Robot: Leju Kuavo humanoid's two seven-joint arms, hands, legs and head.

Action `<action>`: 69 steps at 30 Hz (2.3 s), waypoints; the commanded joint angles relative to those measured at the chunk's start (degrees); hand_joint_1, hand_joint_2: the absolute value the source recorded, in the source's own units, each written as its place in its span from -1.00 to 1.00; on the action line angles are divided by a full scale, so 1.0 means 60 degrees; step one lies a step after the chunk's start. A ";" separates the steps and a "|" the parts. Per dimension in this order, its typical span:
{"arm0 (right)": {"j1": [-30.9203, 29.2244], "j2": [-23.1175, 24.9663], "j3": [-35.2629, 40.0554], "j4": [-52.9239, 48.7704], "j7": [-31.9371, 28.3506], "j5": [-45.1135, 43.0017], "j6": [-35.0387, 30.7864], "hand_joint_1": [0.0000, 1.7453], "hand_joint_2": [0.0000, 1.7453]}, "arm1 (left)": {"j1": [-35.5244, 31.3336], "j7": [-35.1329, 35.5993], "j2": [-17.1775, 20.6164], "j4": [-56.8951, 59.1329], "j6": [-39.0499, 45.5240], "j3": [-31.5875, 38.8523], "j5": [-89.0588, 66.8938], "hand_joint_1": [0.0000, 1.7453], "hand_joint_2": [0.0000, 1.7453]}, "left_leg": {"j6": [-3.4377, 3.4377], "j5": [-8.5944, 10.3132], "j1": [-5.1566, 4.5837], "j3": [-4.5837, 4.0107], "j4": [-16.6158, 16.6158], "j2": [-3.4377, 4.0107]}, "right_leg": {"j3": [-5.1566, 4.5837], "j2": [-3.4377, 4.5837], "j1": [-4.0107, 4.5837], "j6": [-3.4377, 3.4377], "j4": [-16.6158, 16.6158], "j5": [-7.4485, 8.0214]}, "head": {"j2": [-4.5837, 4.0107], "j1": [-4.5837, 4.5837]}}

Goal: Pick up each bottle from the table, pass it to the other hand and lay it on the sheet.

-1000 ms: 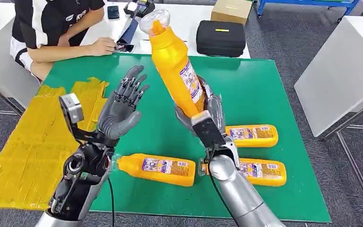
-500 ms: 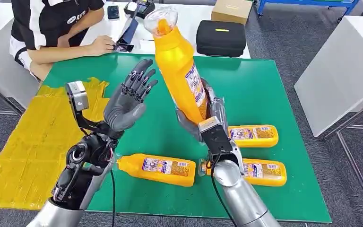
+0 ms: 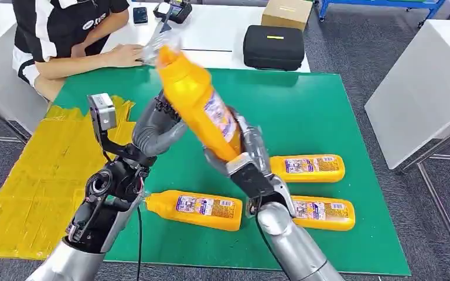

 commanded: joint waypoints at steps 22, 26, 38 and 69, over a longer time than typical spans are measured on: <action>-0.0938 0.0107 0.1644 0.2350 0.0067 0.0106 0.0835 1.00 1.00 | -0.0384 -0.0139 0.0168 0.0908 0.0128 -0.0105 0.0116 1.00 1.00 | 0.0009 -0.0048 0.0002 0.0089 0.0008 -0.0002 | 0.0088 0.0014 0.0008 -0.0075 0.0006 -0.0041 | 0.0000 0.0000; -0.0945 0.0106 0.1652 0.2359 0.0027 0.0077 0.0789 1.00 1.00 | -0.0225 -0.0117 0.0228 0.0681 0.0146 -0.0081 0.0105 1.00 1.00 | 0.0007 -0.0031 0.0002 0.0056 0.0006 -0.0006 | 0.0057 0.0006 0.0007 -0.0057 0.0005 -0.0028 | 0.0000 0.0000; -0.0693 0.0361 0.1666 0.2119 -0.0118 -0.0055 0.0326 1.00 1.00 | 0.0347 -0.0371 0.0670 0.0229 0.0291 0.0329 -0.0089 1.00 1.00 | 0.0002 -0.0035 0.0002 0.0059 0.0002 0.0017 | 0.0051 0.0031 0.0006 -0.0057 0.0006 -0.0025 | 0.0000 0.0004; 0.0911 -0.0338 0.1192 -0.1514 -0.0164 -0.0443 0.0049 -1.00 1.00 | 0.0641 -0.0037 0.2091 -0.0026 0.6614 0.1427 -0.9841 1.00 1.00 | 0.0005 -0.0033 0.0009 0.0055 0.0007 -0.0015 | 0.0047 -0.0004 0.0010 -0.0063 0.0009 -0.0038 | 0.0000 0.0004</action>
